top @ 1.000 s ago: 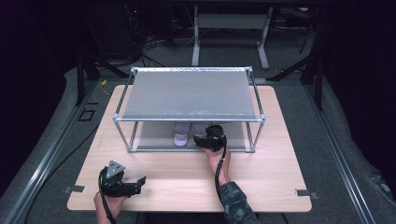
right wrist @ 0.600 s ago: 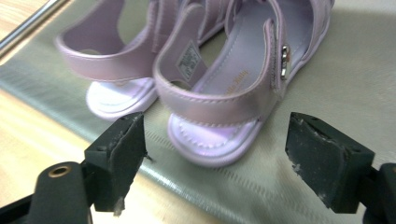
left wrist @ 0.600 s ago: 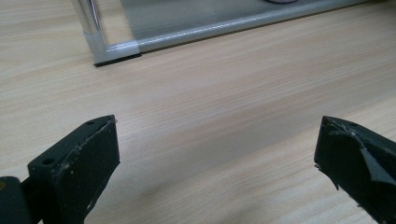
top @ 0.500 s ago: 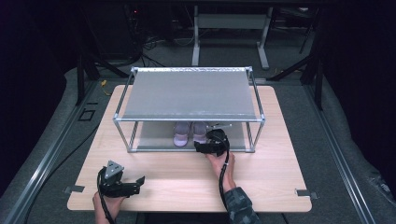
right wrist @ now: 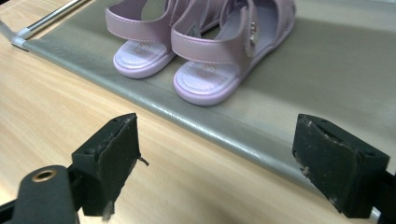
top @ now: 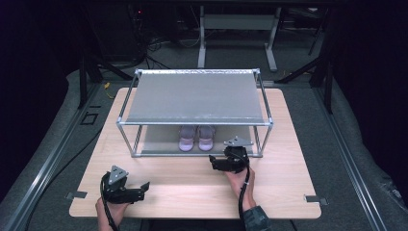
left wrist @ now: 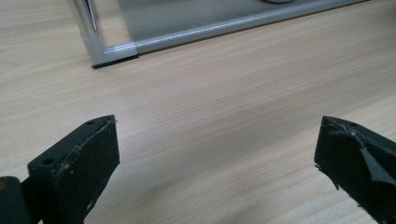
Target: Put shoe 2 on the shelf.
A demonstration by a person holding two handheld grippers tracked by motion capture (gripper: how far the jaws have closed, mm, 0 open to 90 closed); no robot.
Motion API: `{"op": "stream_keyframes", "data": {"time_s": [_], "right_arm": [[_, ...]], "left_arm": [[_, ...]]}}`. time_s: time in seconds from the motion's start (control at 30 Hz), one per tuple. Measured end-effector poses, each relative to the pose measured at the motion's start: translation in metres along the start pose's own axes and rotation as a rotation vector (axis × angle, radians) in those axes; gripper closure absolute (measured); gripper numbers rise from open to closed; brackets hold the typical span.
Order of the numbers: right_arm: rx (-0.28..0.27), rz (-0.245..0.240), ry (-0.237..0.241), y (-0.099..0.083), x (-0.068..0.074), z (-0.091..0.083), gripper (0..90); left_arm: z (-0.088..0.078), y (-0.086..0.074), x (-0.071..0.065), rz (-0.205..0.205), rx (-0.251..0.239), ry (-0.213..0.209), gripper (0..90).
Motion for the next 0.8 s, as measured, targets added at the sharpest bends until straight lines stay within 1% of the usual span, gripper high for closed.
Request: {"op": "stream_keyframes", "data": {"time_s": [0.03,0.07,0.2,0.27,0.33,0.43,0.6,0.63,0.8], "right_arm": [[0.000,0.000,0.000,0.000,0.000,0.000,14.3],[-0.011,-0.013,-0.005,-0.003,-0.003,-0.009,13.8],[-0.017,-0.015,-0.014,-0.010,-0.008,-0.023,12.5],[-0.023,-0.008,-0.023,-0.014,-0.011,-0.031,11.1],[-0.025,-0.011,-0.046,-0.019,-0.017,-0.040,10.3],[-0.034,-0.006,-0.051,-0.026,-0.024,-0.051,8.4],[-0.025,0.001,-0.100,-0.043,-0.038,-0.070,5.7],[-0.017,-0.006,-0.118,-0.047,-0.042,-0.074,5.3],[0.020,-0.001,-0.190,-0.069,-0.063,-0.090,2.0]], "left_arm": [[0.000,0.000,0.000,0.000,0.000,0.000,0.1],[0.000,0.000,0.000,0.001,0.000,0.000,0.1],[0.000,0.000,0.000,0.004,0.002,0.002,0.1],[0.000,0.000,0.001,0.006,0.002,0.005,0.1],[0.000,-0.001,0.001,0.007,0.003,0.006,0.1],[0.000,-0.001,0.002,0.005,0.004,0.005,0.1],[0.002,-0.002,0.003,0.005,0.006,0.009,0.1],[0.002,-0.002,0.003,0.005,0.007,0.009,0.1],[0.005,-0.005,0.002,0.003,0.015,0.009,0.1]]}}
Point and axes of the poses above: each handheld gripper's, and its own axes: z roughly forward along the jaws, y roughly out of its top, x roughly to its left, the point moved 8 cm from there along z, roughly forward along the jaws, and after that the axes turned 4 degrees about -x, right-handed, at the moved point
